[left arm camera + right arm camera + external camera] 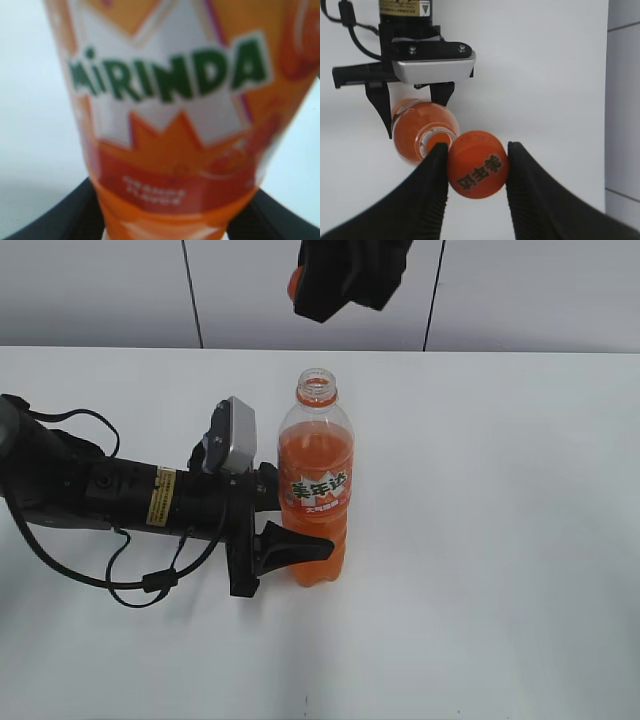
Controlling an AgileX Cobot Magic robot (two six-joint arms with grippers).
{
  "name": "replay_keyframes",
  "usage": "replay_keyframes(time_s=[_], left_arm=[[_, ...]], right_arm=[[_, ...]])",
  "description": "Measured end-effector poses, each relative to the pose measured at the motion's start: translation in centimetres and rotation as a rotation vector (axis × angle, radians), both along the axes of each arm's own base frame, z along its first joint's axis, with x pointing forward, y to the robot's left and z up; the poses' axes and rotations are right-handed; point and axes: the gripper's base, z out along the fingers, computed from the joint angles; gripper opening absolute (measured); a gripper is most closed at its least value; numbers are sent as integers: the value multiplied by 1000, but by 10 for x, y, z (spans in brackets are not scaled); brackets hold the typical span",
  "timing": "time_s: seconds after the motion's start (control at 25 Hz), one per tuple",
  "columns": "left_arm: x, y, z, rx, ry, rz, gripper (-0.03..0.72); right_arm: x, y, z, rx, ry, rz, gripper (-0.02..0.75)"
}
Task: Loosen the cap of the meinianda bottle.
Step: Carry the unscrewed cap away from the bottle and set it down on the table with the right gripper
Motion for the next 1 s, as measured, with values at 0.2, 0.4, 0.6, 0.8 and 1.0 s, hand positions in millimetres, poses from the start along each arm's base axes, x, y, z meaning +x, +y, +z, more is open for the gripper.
replay_keyframes(time_s=[0.2,0.4,0.6,0.8,1.0], left_arm=[[0,0,0,0,-1,0,410],[0,0,0,0,-1,0,410],[0,0,0,0,-1,0,410],[0,0,0,0,-1,0,410],[0,0,0,0,-1,0,410]], right_arm=[[-3,-6,9,84,67,-228,272],[1,-20,23,154,35,-468,272],[14,-57,43,268,23,-691,272],[31,-109,57,343,7,-889,272],[44,-160,62,413,14,-1093,272]])
